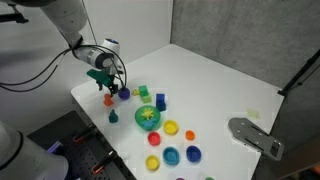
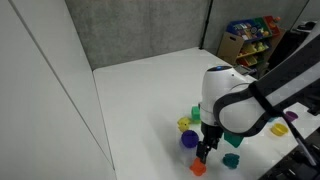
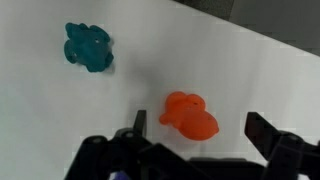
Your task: Put the orange object inside the green bowl
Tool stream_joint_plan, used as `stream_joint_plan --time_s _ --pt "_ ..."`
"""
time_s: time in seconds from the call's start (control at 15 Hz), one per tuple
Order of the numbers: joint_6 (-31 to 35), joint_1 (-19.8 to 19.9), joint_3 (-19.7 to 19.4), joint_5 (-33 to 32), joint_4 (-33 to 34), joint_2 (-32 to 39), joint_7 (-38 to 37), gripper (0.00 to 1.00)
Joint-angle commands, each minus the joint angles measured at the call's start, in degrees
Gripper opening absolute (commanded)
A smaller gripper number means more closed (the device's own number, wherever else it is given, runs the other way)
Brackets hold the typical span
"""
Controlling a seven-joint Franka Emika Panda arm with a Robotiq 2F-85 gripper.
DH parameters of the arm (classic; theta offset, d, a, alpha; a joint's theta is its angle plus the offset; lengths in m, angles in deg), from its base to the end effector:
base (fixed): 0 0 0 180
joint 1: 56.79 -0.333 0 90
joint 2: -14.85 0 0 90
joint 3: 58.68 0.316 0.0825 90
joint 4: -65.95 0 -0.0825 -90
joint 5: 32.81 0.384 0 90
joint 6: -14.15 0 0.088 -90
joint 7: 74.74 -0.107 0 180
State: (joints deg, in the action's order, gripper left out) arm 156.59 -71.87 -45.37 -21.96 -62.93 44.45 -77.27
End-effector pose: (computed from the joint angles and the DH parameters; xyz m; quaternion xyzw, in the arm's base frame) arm 0.4387 0.2470 0.1200 -0.9761 -0.1331 0.1592 0.0651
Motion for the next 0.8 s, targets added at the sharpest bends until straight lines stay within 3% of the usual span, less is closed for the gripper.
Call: stream_joint_plan --time_s 0.0,0.33,0.4,0.47,0.6,0.73 --pt "2.9 -0.1 0.7 -1.5 1.2 3.5 1.7 1.0" --pt "7.6 -0.9 1.0 -3.7 1.5 7.3 2.5 1.0" --pt "8.6 -1.0 1.1 -4.2 1.6 7.8 2.4 0.96" --pt "9.4 -1.2 1.1 -4.8 1.6 8.1 2.3 0.74" --pt "10.7 -1.7 0.9 -6.1 1.6 8.4 1.9 0.68" --pt "11.6 -2.1 0.8 -6.9 1.6 8.3 1.7 0.51"
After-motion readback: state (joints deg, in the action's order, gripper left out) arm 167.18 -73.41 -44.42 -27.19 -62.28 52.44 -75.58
